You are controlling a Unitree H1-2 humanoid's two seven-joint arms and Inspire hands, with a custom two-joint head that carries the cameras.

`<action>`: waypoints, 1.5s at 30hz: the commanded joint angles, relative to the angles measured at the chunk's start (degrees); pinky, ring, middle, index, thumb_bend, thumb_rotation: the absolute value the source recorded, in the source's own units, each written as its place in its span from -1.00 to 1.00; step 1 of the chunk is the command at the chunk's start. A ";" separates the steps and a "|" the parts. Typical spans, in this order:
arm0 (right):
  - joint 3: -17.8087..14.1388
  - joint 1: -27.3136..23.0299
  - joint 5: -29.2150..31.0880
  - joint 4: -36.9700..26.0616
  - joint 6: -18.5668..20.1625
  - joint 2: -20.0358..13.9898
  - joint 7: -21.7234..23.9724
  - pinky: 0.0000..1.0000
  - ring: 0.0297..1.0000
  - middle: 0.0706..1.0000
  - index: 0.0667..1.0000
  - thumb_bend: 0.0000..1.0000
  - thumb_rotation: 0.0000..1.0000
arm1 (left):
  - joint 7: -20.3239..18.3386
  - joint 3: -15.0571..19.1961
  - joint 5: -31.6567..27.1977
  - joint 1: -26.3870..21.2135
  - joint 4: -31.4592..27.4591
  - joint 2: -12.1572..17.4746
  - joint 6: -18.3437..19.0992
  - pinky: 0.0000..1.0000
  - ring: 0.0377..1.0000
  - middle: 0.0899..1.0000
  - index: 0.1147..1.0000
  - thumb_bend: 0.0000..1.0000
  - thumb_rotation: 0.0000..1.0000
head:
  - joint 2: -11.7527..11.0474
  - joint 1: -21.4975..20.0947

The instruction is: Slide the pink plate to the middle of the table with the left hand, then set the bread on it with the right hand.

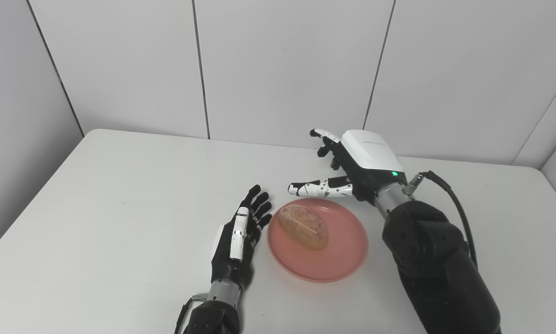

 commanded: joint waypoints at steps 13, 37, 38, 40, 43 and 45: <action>-8.53 14.49 15.50 -4.00 -6.88 2.48 -16.48 0.61 0.80 0.88 0.91 0.84 0.62 | -0.29 -0.62 2.09 1.56 -0.57 1.93 -0.53 0.90 0.86 0.86 0.82 -0.19 1.00 | -2.50 -2.05; -19.31 28.58 53.63 1.96 -18.06 12.48 -26.96 0.99 0.98 1.00 1.00 -0.06 1.00 | -0.64 -0.13 2.21 5.50 -2.36 2.83 -5.11 1.00 0.98 0.99 0.95 -0.26 1.00 | -3.22 -2.30; -19.32 28.58 54.51 2.26 -18.09 12.47 -26.94 0.99 0.98 1.00 1.00 -0.09 1.00 | -0.80 -0.09 1.99 5.62 -2.48 2.93 -5.07 1.00 0.98 0.99 0.95 -0.26 1.00 | -3.21 -2.36; -19.46 28.76 56.50 2.16 -17.22 13.12 -27.17 0.99 0.98 1.00 1.00 -0.15 1.00 | -0.96 0.07 1.54 5.93 -2.79 3.08 -4.90 1.00 0.98 0.99 0.94 -0.25 1.00 | -3.13 -2.84; -19.48 29.50 58.95 1.02 -15.59 14.46 -27.69 0.99 0.99 1.00 0.99 -0.26 1.00 | -0.94 0.42 1.08 6.08 -3.10 3.32 -4.50 1.00 0.96 0.97 0.94 -0.25 1.00 | -2.82 -3.49; -19.40 30.12 59.95 0.70 -15.37 15.17 -28.10 1.00 0.99 1.00 0.99 -0.30 1.00 | -0.64 0.62 1.17 6.11 -3.47 3.36 -3.94 1.00 0.95 0.96 0.93 -0.25 1.00 | -2.64 -3.35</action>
